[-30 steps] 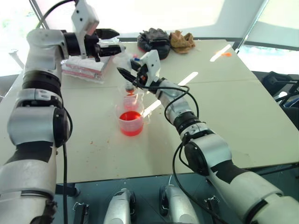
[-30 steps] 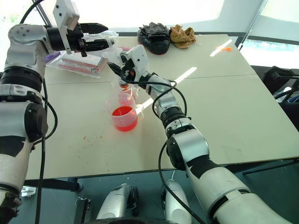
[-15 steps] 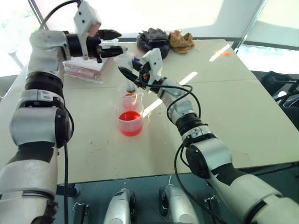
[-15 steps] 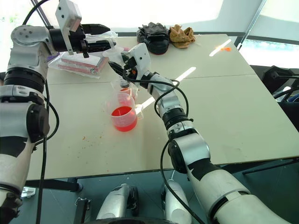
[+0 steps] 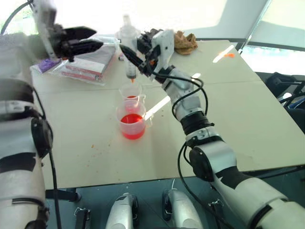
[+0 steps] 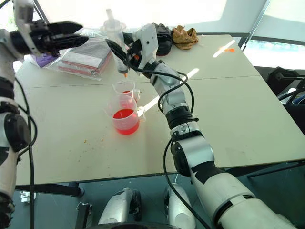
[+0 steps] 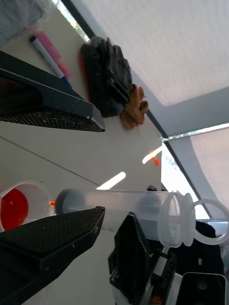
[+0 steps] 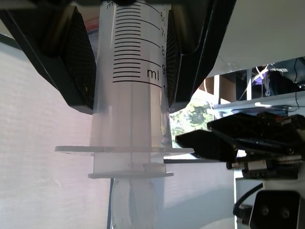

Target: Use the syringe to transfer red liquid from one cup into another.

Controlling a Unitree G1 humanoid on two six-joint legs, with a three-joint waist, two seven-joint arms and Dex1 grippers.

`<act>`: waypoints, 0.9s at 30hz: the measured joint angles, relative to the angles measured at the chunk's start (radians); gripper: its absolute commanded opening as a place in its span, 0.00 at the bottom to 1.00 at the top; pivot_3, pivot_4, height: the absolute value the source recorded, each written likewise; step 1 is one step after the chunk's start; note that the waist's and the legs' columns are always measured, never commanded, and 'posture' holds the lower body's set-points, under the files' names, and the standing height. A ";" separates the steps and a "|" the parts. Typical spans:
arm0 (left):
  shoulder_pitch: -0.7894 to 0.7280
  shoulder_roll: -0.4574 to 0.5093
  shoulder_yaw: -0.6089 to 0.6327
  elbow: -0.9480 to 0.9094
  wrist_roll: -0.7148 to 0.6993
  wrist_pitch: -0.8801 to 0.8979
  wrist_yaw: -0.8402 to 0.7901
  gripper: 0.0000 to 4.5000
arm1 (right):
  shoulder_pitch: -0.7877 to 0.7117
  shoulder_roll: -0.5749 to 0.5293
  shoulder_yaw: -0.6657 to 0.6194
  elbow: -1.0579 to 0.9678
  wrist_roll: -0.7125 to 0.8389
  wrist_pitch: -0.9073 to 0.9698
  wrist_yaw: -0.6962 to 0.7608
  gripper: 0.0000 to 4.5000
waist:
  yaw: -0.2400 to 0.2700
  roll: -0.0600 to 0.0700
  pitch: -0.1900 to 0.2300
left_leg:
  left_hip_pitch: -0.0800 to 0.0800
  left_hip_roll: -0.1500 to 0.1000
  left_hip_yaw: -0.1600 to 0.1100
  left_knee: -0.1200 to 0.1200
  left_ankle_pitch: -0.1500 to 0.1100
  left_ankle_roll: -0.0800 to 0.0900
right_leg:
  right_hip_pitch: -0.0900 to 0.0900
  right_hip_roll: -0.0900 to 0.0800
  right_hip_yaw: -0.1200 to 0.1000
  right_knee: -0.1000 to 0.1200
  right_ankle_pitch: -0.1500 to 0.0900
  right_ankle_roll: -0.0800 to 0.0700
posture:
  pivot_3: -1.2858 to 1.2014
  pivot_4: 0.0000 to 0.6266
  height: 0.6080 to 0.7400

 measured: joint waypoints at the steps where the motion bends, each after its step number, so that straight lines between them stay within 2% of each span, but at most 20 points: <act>1: 0.062 0.008 0.020 -0.078 -0.024 0.049 0.018 0.57 | -0.001 -0.007 0.000 -0.004 0.000 0.004 -0.003 0.34 | 0.002 0.000 0.000 | 0.000 0.000 -0.001 0.000 0.000 0.000 | 0.000 0.000 0.000 0.000 0.000 0.000 | 0.52 0.24 1.00; 4: 0.309 0.014 0.089 -0.371 -0.098 0.182 0.112 0.57 | -0.007 -0.040 -0.018 -0.033 0.031 0.076 -0.010 0.34 | 0.005 0.000 0.000 | -0.001 -0.001 -0.001 0.000 0.003 -0.004 | 0.001 -0.002 0.001 0.001 0.000 0.000 | 0.52 0.24 1.00; 7: 0.495 -0.044 0.145 -0.618 -0.172 0.308 0.242 0.57 | -0.059 -0.109 -0.073 -0.090 0.124 0.266 -0.032 0.34 | 0.014 -0.001 0.001 | -0.003 -0.001 -0.003 0.002 0.003 -0.004 | 0.001 -0.002 0.000 -0.001 0.000 0.000 | 0.52 0.24 1.00; 9: 0.570 -0.092 0.168 -0.786 -0.242 0.387 0.333 0.57 | -0.139 -0.220 -0.096 -0.130 0.177 0.476 -0.036 0.34 | 0.026 -0.001 0.001 | -0.004 -0.001 -0.004 0.002 0.002 -0.004 | 0.001 -0.002 0.000 -0.001 0.000 -0.001 | 0.52 0.24 1.00; 12: 0.619 -0.137 0.244 -0.943 -0.352 0.480 0.449 0.57 | -0.211 -0.374 -0.095 -0.181 0.214 0.739 -0.003 0.34 | 0.031 -0.001 0.001 | -0.003 -0.001 -0.004 0.001 -0.001 0.001 | 0.001 -0.002 0.000 -0.004 0.000 -0.001 | 0.52 0.24 1.00; 15: 0.755 -0.203 0.294 -1.147 -0.447 0.559 0.587 0.57 | -0.246 -0.569 -0.002 -0.137 0.211 1.127 0.069 0.34 | 0.030 0.000 -0.001 | 0.001 -0.001 -0.004 -0.001 -0.001 0.002 | 0.005 -0.004 0.001 -0.006 -0.003 -0.006 | 0.52 0.24 1.00; 17: 0.823 -0.235 0.303 -1.206 -0.486 0.597 0.658 0.57 | -0.220 -0.635 0.041 -0.110 0.194 1.274 0.094 0.34 | 0.031 0.000 0.000 | 0.001 -0.001 -0.004 -0.001 -0.001 0.002 | 0.004 -0.003 0.001 -0.006 -0.004 -0.007 | 0.52 0.24 1.00; 22: 0.929 -0.255 0.295 -1.371 -0.551 0.619 0.785 0.57 | -0.051 -0.668 0.147 -0.090 0.189 1.534 0.139 0.34 | 0.026 0.001 0.000 | 0.002 -0.001 -0.002 0.000 -0.001 0.001 | 0.002 0.000 0.001 -0.002 -0.003 -0.005 | 0.52 0.24 1.00; 27: 1.012 -0.249 0.273 -1.404 -0.566 0.613 0.834 0.57 | 0.028 -0.666 0.152 -0.076 0.173 1.545 0.138 0.34 | 0.032 0.000 0.000 | 0.002 -0.001 -0.002 0.000 -0.001 0.001 | 0.003 0.001 0.000 -0.003 -0.003 -0.005 | 0.52 0.24 1.00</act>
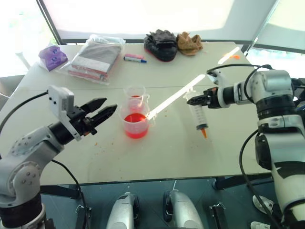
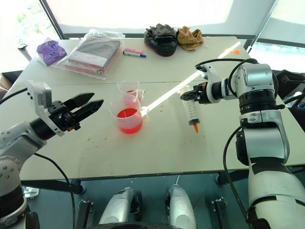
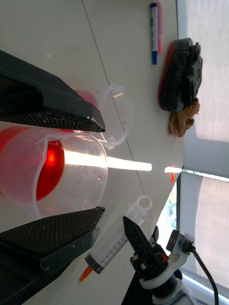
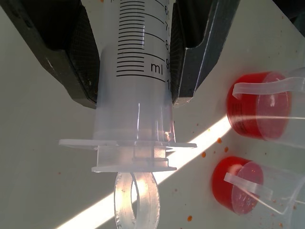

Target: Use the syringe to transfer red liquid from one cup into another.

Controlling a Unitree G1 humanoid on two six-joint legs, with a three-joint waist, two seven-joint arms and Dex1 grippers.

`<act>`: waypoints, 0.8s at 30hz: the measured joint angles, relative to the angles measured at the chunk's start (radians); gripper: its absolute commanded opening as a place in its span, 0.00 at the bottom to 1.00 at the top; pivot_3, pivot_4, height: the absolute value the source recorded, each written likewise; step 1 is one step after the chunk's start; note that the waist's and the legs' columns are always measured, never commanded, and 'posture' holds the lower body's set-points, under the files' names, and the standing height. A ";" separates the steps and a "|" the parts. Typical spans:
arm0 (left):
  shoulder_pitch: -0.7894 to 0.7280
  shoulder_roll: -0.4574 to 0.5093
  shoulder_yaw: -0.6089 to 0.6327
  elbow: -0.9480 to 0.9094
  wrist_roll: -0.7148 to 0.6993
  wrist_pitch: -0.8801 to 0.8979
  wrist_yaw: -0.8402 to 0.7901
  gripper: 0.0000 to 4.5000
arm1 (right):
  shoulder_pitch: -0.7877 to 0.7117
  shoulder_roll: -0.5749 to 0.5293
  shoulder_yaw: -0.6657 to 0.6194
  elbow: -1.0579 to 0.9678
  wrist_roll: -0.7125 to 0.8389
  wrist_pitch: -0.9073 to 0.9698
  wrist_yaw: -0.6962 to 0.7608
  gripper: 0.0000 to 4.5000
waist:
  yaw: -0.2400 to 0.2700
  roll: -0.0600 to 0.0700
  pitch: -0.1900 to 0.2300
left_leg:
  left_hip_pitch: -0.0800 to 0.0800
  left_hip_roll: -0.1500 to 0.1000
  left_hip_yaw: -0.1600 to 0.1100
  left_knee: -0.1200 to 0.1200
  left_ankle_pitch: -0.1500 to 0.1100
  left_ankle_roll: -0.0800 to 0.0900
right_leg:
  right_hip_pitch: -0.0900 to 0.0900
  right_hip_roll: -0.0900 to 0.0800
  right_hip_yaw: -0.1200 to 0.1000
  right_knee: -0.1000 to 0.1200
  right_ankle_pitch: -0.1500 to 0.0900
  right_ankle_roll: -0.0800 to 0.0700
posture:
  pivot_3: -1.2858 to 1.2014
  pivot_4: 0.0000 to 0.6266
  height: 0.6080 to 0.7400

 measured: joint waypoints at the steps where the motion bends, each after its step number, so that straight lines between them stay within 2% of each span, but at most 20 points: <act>1: 0.019 0.001 -0.005 -0.004 -0.001 -0.004 0.004 0.57 | 0.023 0.003 0.002 0.005 -0.007 -0.008 -0.003 0.34 | 0.000 0.000 0.000 | 0.000 0.000 0.000 0.000 0.000 0.000 | 0.000 0.000 0.000 0.000 0.000 0.000 | 0.52 0.24 1.00; 4: 0.045 0.016 -0.007 -0.011 -0.012 -0.010 0.018 0.57 | 0.075 0.032 0.016 0.034 -0.028 -0.041 -0.012 0.34 | 0.001 0.000 0.000 | -0.001 0.000 0.000 0.000 0.000 0.000 | 0.000 0.000 0.000 0.000 0.000 0.000 | 0.52 0.24 1.00; 10: 0.057 0.037 -0.012 -0.032 -0.032 -0.018 0.044 0.57 | 0.077 0.057 0.014 0.058 -0.050 -0.098 -0.014 0.98 | 0.000 -0.002 -0.001 | 0.001 0.000 -0.001 0.000 0.000 0.000 | 0.001 0.000 0.000 -0.001 0.000 0.000 | 0.52 0.24 1.00; 18: 0.058 0.074 -0.031 -0.029 -0.045 -0.033 0.053 0.57 | 0.096 0.040 0.043 0.020 -0.081 -0.160 -0.007 0.99 | 0.004 -0.002 -0.001 | 0.000 0.000 -0.001 0.001 0.000 0.000 | 0.002 0.000 0.000 -0.002 -0.002 -0.003 | 0.52 0.24 1.00; 21: 0.061 0.093 -0.030 -0.022 -0.050 -0.033 0.054 0.57 | 0.133 -0.039 0.085 -0.080 -0.084 -0.162 0.060 0.99 | 0.006 -0.001 0.000 | -0.002 -0.001 -0.001 0.001 0.000 0.000 | 0.000 -0.001 0.000 -0.002 -0.002 -0.002 | 0.52 0.24 1.00; 24: 0.070 0.125 -0.001 0.007 -0.070 -0.033 0.046 0.57 | 0.153 -0.162 0.064 -0.266 -0.041 -0.147 0.135 0.99 | 0.004 0.001 0.001 | -0.003 0.000 -0.001 0.000 0.000 0.000 | -0.002 0.000 0.000 -0.002 -0.003 -0.001 | 0.52 0.24 1.00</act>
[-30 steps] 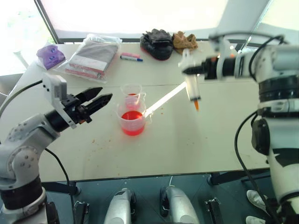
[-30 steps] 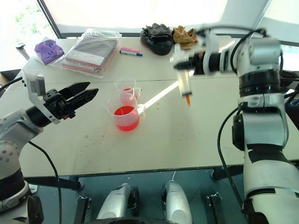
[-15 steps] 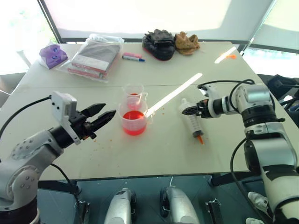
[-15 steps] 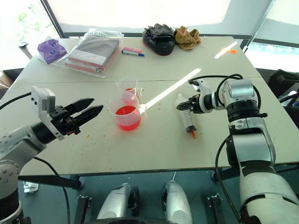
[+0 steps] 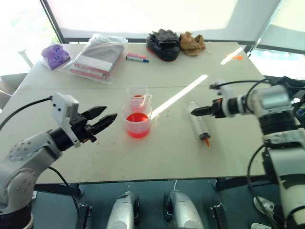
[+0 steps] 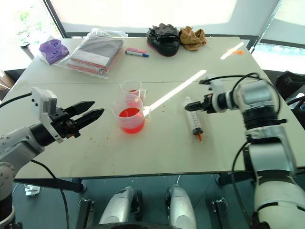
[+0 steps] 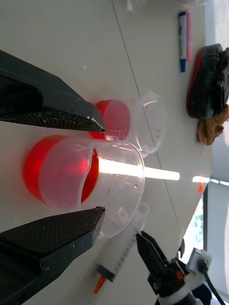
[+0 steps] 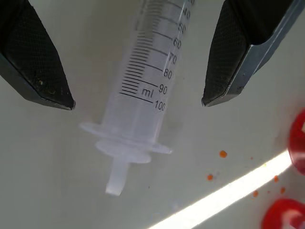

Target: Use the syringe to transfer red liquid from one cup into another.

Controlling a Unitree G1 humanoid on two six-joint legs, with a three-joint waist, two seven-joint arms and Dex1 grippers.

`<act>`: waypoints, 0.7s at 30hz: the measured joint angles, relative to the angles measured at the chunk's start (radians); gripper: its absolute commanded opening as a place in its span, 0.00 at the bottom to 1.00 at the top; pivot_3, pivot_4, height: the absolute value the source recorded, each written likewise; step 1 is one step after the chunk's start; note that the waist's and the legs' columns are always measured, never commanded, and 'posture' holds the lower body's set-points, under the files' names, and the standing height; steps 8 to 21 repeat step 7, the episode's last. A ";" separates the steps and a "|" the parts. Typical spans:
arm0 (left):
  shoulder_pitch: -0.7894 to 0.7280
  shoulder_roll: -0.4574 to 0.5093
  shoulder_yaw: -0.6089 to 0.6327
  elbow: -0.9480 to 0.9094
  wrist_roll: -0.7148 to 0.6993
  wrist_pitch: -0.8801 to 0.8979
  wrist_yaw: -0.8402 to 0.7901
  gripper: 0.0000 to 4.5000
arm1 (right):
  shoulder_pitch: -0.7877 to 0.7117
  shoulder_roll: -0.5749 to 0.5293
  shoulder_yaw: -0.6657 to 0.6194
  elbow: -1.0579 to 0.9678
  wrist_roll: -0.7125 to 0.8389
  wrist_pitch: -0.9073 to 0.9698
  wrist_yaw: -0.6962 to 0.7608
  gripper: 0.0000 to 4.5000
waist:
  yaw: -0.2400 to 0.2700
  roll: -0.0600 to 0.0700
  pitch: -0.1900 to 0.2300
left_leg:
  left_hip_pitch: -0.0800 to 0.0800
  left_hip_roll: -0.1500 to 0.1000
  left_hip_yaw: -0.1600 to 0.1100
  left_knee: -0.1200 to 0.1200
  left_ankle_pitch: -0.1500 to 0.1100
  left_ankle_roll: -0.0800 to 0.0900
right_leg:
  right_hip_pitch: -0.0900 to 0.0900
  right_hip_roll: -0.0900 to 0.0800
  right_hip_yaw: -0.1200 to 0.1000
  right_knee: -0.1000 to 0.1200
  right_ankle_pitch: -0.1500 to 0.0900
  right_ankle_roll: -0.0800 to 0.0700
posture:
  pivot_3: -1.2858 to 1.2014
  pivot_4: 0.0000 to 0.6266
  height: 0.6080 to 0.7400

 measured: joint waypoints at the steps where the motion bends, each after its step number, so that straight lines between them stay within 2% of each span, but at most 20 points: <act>1: 0.008 0.011 0.010 0.008 -0.006 0.000 -0.004 0.57 | 0.006 -0.032 -0.019 -0.062 0.018 0.006 0.017 0.99 | -0.002 0.000 0.000 | 0.001 0.000 0.000 0.000 0.000 0.000 | 0.000 0.000 0.000 0.000 0.000 0.000 | 0.52 0.24 1.00; 4: 0.037 0.052 0.028 0.031 -0.019 0.000 -0.039 0.57 | 0.148 -0.123 -0.115 -0.292 0.092 0.011 0.067 0.99 | 0.000 -0.002 -0.001 | 0.002 0.001 -0.002 -0.002 0.000 -0.001 | 0.002 0.001 -0.002 -0.001 -0.003 0.000 | 0.52 0.24 1.00; 7: 0.061 0.096 0.048 0.058 -0.025 0.000 -0.075 0.57 | 0.423 -0.128 -0.229 -0.489 0.124 -0.112 0.081 0.99 | 0.004 -0.002 -0.001 | 0.002 0.001 -0.002 -0.002 -0.001 -0.001 | 0.003 0.000 -0.003 -0.003 -0.005 0.002 | 0.52 0.24 1.00; 21: 0.061 0.096 0.048 0.058 -0.025 0.000 -0.075 0.57 | 0.423 -0.128 -0.229 -0.489 0.124 -0.112 0.081 0.99 | 0.004 -0.002 -0.001 | 0.002 0.001 -0.002 -0.002 -0.001 -0.001 | 0.003 0.000 -0.003 -0.003 -0.005 0.002 | 0.52 0.24 1.00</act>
